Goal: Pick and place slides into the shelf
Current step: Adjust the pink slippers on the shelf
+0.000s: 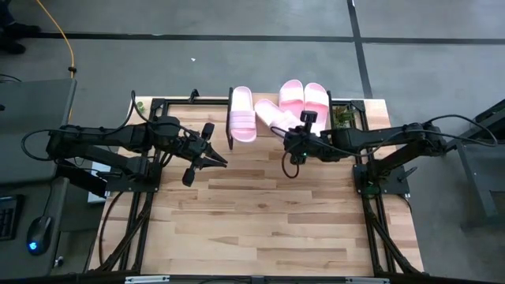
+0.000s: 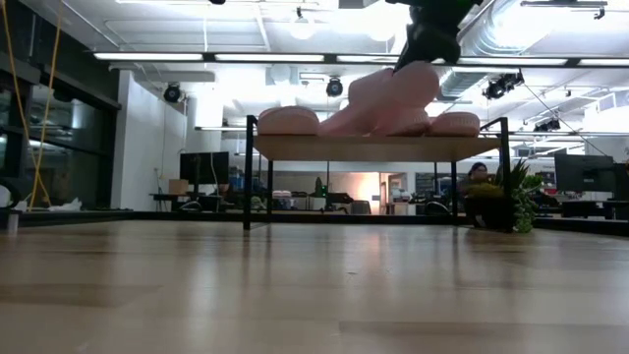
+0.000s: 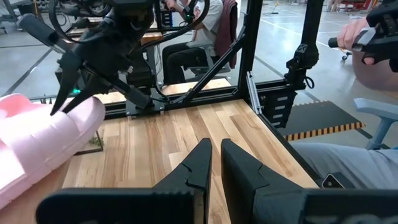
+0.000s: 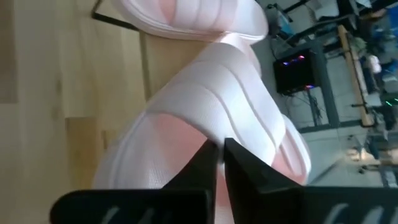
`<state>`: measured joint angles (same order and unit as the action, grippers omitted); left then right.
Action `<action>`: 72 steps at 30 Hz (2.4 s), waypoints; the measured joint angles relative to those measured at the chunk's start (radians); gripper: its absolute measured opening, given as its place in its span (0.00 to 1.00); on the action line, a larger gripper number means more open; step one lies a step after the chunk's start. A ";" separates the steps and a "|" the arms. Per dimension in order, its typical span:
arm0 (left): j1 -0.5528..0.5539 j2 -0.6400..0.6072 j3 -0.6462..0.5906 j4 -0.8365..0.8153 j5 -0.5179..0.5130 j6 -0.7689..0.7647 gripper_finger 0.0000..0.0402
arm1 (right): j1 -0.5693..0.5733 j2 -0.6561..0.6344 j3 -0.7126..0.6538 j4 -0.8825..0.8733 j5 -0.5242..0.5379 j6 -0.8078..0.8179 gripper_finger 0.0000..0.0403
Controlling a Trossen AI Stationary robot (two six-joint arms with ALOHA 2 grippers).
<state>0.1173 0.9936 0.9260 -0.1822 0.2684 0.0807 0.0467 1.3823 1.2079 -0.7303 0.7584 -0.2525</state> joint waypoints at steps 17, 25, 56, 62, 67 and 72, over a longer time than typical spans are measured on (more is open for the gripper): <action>0.000 0.000 0.000 0.002 0.000 0.000 0.06 | 0.000 0.011 0.001 0.065 0.109 0.076 0.00; 0.000 0.000 0.000 0.003 0.000 0.000 0.06 | 0.000 0.116 0.002 0.140 0.135 0.055 0.00; 0.000 0.000 0.000 -0.001 0.000 -0.002 0.06 | -0.040 0.307 0.188 0.031 0.083 0.120 0.00; 0.000 0.000 0.000 -0.001 0.000 -0.008 0.06 | -0.066 0.307 0.187 0.040 0.035 0.120 0.00; 0.000 0.000 0.000 -0.001 0.004 -0.010 0.06 | -0.101 0.306 0.187 0.046 -0.076 0.142 0.02; 0.000 0.000 0.000 0.000 0.005 -0.010 0.06 | -0.114 0.310 0.186 0.039 -0.106 0.136 0.03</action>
<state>0.1173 0.9939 0.9260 -0.1825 0.2737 0.0708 -0.0676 1.6924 1.3937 -0.6909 0.6519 -0.1166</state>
